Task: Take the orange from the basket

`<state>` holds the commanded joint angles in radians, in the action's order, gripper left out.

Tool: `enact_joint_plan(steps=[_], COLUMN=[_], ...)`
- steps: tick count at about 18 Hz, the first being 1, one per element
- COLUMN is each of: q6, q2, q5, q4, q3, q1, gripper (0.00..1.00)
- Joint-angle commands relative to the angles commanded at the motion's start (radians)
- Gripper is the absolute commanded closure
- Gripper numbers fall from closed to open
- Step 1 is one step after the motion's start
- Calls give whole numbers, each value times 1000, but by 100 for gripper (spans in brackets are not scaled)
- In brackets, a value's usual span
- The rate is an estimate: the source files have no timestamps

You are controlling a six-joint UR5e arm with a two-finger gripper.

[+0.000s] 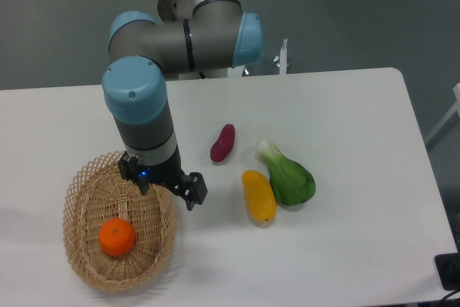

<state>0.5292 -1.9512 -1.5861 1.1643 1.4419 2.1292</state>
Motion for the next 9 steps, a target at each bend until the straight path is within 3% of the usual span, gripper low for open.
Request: enact_joint_plan(steps=[3,9], q6=[0,-12], q2=[0,3], q5=[-3,2], q4=[-38,-46], q3=[14,35], q1=[-2,-6], gripper=[0,0])
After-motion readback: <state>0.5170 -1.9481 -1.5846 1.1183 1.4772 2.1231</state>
